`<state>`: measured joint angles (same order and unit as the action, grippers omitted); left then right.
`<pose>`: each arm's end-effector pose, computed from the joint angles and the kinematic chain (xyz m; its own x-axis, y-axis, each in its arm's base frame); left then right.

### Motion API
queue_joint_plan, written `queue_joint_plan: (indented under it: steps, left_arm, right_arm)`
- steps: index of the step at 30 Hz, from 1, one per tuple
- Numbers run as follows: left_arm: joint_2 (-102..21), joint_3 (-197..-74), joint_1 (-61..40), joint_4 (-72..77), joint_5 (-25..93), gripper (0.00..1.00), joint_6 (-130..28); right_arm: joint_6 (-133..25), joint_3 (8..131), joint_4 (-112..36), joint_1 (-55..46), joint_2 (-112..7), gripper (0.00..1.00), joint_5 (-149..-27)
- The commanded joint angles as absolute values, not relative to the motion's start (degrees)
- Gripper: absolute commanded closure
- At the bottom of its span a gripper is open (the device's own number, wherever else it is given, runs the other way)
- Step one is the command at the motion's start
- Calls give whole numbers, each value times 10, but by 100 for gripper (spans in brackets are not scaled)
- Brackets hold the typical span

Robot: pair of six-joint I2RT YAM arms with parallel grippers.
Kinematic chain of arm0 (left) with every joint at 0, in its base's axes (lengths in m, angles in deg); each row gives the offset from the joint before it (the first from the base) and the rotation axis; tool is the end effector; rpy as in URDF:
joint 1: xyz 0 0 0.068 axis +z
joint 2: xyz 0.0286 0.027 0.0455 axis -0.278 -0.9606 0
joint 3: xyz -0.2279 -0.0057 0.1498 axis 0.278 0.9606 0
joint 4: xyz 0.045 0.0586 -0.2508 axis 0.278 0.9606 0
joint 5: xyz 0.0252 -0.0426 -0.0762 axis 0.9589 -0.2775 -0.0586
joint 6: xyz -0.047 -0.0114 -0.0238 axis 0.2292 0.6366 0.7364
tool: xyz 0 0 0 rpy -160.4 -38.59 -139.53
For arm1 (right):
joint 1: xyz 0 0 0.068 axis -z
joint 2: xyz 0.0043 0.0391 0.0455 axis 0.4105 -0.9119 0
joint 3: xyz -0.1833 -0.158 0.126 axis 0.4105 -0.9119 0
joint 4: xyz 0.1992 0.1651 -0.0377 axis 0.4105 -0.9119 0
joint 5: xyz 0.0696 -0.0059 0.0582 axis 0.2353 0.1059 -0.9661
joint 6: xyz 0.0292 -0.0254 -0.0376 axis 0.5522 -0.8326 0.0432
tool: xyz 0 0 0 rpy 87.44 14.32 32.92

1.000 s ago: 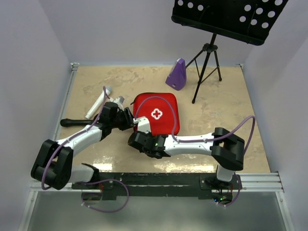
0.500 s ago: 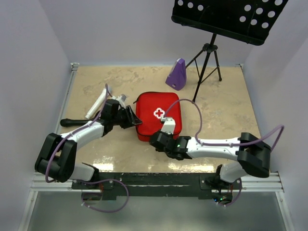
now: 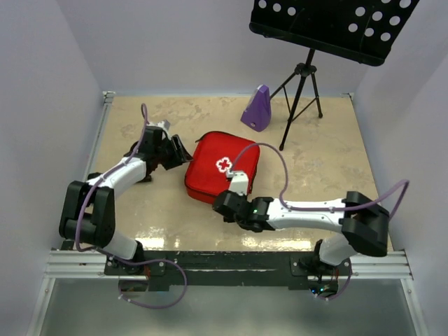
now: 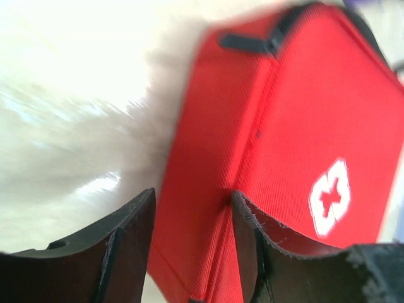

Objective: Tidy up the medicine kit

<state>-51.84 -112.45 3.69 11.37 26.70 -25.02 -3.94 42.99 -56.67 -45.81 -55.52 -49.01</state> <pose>0.3034 -0.0769 0.2020 -0.7821 -0.4233 -0.4573 -0.0941 0.8057 -0.5848 0.1161 0.2651 0.2004 -0.7370 0.0682 -0.6725 -0.1488 0.9541 0.2598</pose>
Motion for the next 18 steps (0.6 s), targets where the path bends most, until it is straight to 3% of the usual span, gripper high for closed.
queue_joint_plan:
  steps: [1, 6, 10, 14, 18]
  left_arm:
    - [-497, -1159, 66, 168, 367, 39, -285]
    - [-392, -1134, 66, 210, 393, 30, -281]
    - [-311, -1098, 64, 226, 327, 29, -259]
    - [-270, -1017, 18, 134, 253, 26, -179]
    - [-346, -995, -17, 67, 199, 27, -149]
  right_arm:
    - [-128, 522, -581, -477, -638, 100, -483]
    - [-216, 654, -555, -478, -742, 100, -492]
    - [-236, 728, -566, -478, -800, 100, -502]
    - [-215, 707, -557, -478, -789, 100, -506]
    - [-188, 646, -548, -478, -752, 100, -511]
